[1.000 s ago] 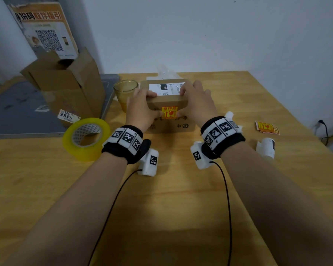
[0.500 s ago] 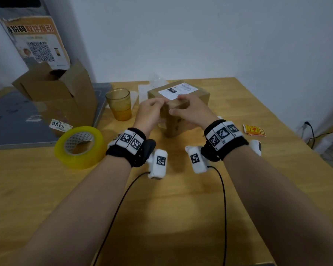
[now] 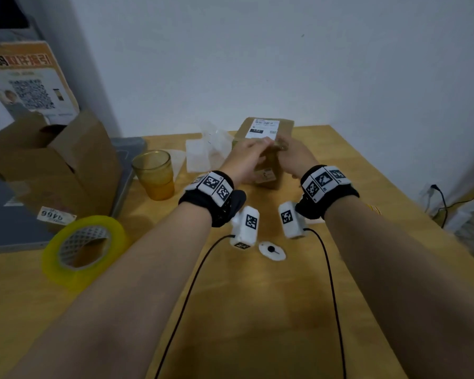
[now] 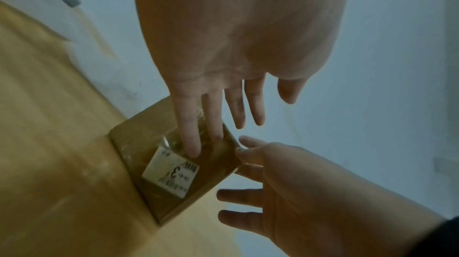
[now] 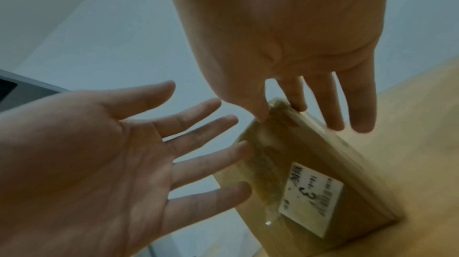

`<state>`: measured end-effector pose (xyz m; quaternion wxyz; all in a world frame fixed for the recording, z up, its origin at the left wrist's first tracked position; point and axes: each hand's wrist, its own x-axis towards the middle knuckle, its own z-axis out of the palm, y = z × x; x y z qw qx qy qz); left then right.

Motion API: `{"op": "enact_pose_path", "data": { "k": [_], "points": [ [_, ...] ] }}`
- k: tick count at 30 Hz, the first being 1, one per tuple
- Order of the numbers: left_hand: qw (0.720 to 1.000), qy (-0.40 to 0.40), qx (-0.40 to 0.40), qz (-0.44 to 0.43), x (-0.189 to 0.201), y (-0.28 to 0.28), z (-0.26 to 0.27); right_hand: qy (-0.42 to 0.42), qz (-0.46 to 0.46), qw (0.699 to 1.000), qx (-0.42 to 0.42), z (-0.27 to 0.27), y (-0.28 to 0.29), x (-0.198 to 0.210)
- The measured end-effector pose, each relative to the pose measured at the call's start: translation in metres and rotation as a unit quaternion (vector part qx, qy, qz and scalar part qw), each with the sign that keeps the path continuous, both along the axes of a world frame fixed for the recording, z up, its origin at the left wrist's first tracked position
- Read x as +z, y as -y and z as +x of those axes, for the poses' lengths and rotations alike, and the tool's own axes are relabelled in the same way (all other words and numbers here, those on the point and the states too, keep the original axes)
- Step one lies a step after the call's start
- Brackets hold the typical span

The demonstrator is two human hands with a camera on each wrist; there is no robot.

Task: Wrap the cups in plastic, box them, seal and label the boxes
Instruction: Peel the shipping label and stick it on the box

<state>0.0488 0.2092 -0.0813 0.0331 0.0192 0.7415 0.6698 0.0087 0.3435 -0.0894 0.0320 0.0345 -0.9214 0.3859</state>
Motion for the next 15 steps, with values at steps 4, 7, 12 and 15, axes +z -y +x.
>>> {"op": "enact_pose_path", "data": {
  "k": [4, 7, 12, 15],
  "points": [
    [0.996, -0.07, 0.04, -0.041, 0.021, 0.018, 0.006, -0.018, 0.022, 0.998, -0.065, -0.001, 0.017, 0.018],
    [0.99, -0.107, 0.075, -0.047, 0.036, 0.041, 0.021, -0.044, 0.046, 0.997, -0.05, 0.011, 0.036, 0.04],
    [0.975, -0.157, 0.121, -0.099, 0.062, 0.092, 0.06, -0.062, 0.005, 0.996, 0.058, 0.045, 0.08, 0.07],
    [0.955, -0.183, 0.139, -0.19, 0.076, 0.128, 0.079, -0.061, -0.029, 0.992, 0.106, 0.064, 0.106, 0.085]
  ]
}}
